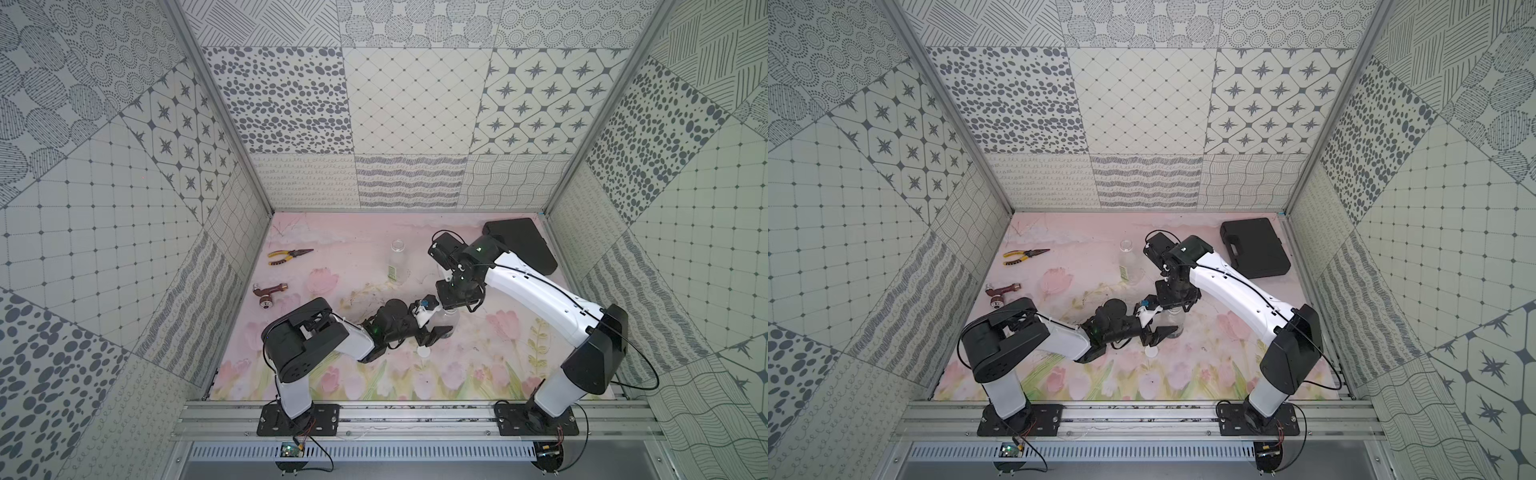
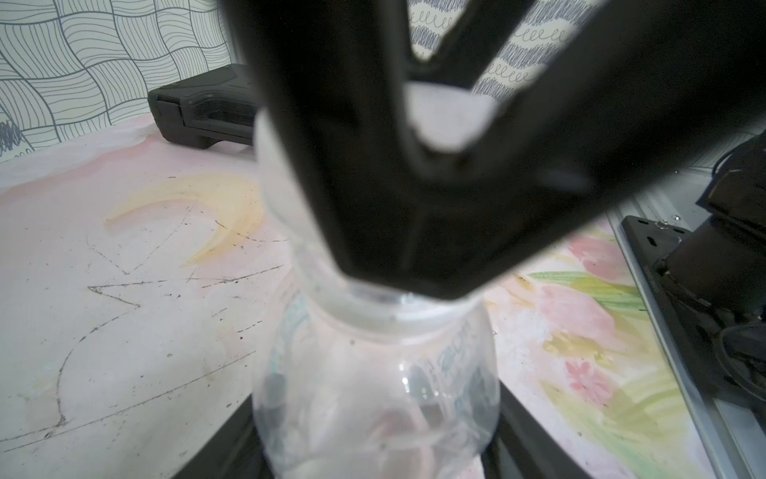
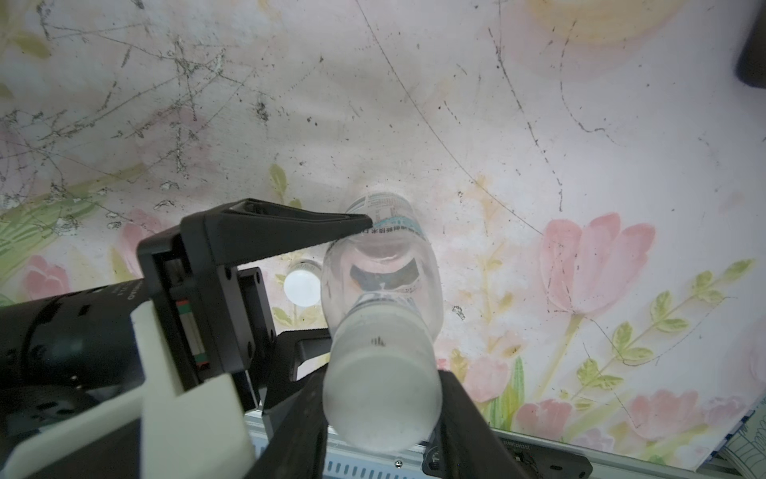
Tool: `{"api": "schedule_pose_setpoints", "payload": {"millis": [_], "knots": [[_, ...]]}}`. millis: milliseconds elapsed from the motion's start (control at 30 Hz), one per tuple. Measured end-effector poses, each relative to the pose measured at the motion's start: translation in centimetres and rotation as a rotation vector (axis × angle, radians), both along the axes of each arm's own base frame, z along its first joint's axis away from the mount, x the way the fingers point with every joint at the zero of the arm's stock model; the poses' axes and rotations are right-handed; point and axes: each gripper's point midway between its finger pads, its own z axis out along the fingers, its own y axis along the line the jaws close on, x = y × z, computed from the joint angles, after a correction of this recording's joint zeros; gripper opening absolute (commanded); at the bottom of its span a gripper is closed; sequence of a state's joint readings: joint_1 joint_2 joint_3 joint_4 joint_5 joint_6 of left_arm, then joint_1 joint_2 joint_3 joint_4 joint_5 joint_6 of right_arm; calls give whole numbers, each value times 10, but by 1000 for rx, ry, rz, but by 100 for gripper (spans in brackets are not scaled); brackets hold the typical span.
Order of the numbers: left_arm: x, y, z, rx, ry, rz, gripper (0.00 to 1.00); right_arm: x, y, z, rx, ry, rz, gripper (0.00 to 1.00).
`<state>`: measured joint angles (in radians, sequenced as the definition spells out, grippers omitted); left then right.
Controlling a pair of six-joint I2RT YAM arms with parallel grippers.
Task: Screw on the bottle caps
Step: Screw the bottle cap onto the plastic bottle.
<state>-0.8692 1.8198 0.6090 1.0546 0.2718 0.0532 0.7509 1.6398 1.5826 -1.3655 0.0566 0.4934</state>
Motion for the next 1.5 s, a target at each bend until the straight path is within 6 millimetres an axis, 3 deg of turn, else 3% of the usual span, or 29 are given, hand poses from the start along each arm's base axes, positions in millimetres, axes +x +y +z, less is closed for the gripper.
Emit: {"api": "schedule_pose_setpoints", "payload": {"millis": [467, 767, 1500], "knots": [[0, -1, 0, 7, -12, 9, 59, -1, -2, -1, 27, -38, -5, 34], [0, -1, -1, 12, -17, 17, 71, -2, -5, -2, 42, -48, -27, 33], [0, 1, -1, 11, -26, 33, 80, -1, -8, -1, 60, -53, -54, 32]]}}
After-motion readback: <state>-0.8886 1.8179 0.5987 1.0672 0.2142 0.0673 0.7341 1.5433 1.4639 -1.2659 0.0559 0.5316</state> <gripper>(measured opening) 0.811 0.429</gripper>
